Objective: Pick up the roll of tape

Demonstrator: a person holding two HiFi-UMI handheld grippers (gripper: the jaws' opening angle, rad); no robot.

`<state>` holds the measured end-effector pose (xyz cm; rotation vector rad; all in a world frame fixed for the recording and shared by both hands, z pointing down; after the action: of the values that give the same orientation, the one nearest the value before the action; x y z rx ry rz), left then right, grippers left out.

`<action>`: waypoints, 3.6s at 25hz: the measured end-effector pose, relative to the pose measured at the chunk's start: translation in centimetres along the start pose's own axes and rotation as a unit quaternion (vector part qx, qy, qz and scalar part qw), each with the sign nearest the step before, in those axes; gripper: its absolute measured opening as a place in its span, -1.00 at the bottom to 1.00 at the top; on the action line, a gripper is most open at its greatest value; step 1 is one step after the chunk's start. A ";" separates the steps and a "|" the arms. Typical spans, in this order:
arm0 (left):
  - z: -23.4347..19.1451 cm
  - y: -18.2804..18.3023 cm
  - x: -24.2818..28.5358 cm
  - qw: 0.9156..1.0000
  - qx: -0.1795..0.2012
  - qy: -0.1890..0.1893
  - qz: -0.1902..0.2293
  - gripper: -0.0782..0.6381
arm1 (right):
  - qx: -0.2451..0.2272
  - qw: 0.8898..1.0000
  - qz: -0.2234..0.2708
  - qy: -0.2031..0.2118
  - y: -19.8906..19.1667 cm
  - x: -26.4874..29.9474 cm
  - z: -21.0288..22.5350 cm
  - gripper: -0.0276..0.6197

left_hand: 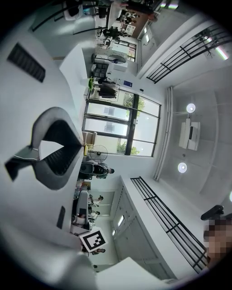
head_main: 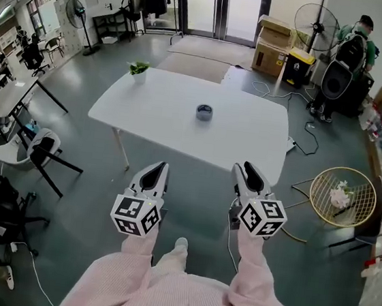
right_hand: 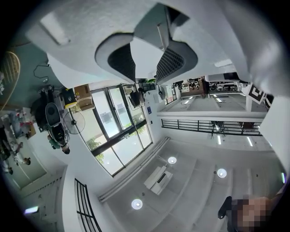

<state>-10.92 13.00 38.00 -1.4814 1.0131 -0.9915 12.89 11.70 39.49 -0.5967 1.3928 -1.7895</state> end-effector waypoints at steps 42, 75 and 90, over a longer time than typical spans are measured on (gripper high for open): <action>-11.8 -3.4 33.4 0.993 -0.056 -0.029 -0.101 -0.78 | 0.111 0.989 -0.083 -0.054 -4.5 28.2 21.6 -0.41; -15.0 -14.2 47.6 0.951 -0.132 -0.019 -0.277 -0.78 | 0.151 0.933 -0.321 -0.064 -15.5 42.8 32.8 -0.42; -15.5 -16.7 49.1 0.938 -0.156 -0.020 -0.308 -0.78 | 0.161 0.890 -0.413 -0.106 -19.7 44.4 34.5 -0.47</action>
<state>-9.31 -36.45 59.90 -2.1511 0.6997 -1.2634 7.08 -42.31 64.04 -1.2839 0.6787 -2.4397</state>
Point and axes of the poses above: the fingertips, and each gripper's own axes: x forward along the fingers, z to its right, y out of its top, the point moved 4 cm from there along -x, backward along the fingers, and after that the axes turned 11 degrees about y, right-handed, at the moved point
